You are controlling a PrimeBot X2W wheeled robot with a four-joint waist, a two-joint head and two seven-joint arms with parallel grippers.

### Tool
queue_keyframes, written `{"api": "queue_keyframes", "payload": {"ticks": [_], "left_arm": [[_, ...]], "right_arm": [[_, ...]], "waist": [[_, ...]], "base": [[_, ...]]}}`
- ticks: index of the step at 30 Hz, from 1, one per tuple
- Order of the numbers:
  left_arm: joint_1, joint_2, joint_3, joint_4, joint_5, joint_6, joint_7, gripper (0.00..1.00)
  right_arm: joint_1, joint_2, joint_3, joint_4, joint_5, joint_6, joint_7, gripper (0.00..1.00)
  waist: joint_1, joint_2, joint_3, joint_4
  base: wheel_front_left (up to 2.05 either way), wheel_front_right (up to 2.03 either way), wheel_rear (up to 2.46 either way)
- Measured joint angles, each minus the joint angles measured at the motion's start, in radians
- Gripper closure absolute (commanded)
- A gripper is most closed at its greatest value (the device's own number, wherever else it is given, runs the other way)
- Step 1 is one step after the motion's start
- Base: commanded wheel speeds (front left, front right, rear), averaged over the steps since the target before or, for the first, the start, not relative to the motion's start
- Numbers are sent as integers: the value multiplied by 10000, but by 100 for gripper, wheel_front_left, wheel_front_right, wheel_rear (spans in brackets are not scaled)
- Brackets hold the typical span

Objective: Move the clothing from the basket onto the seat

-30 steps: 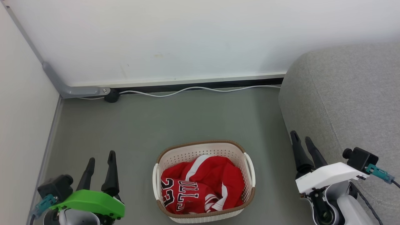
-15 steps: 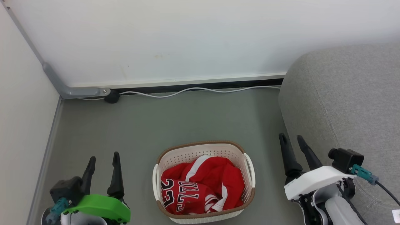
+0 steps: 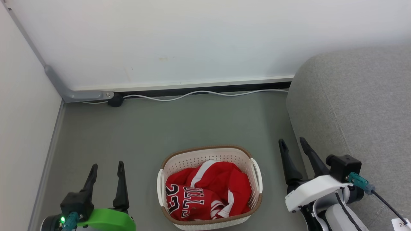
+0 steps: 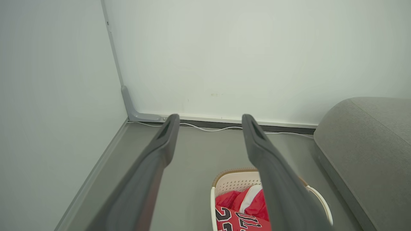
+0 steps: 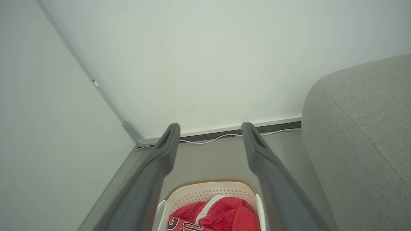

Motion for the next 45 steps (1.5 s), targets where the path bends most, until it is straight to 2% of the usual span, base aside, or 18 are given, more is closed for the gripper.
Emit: {"api": "queue_keyframes", "payload": {"ticks": [9, 45], "left_arm": [[203, 0, -88, -29, 894, 88, -288, 0], [310, -27, 113, 280, 775, -17, -288, 0]], "right_arm": [[49, -23, 276, -56, -1068, -96, -307, 0], [105, -15, 100, -48, -1083, -63, -318, 0]], "waist": [[0, 0, -35, 5], [0, 0, 94, -6]], "base": [[0, 0, 0], [0, 0, 0]]}}
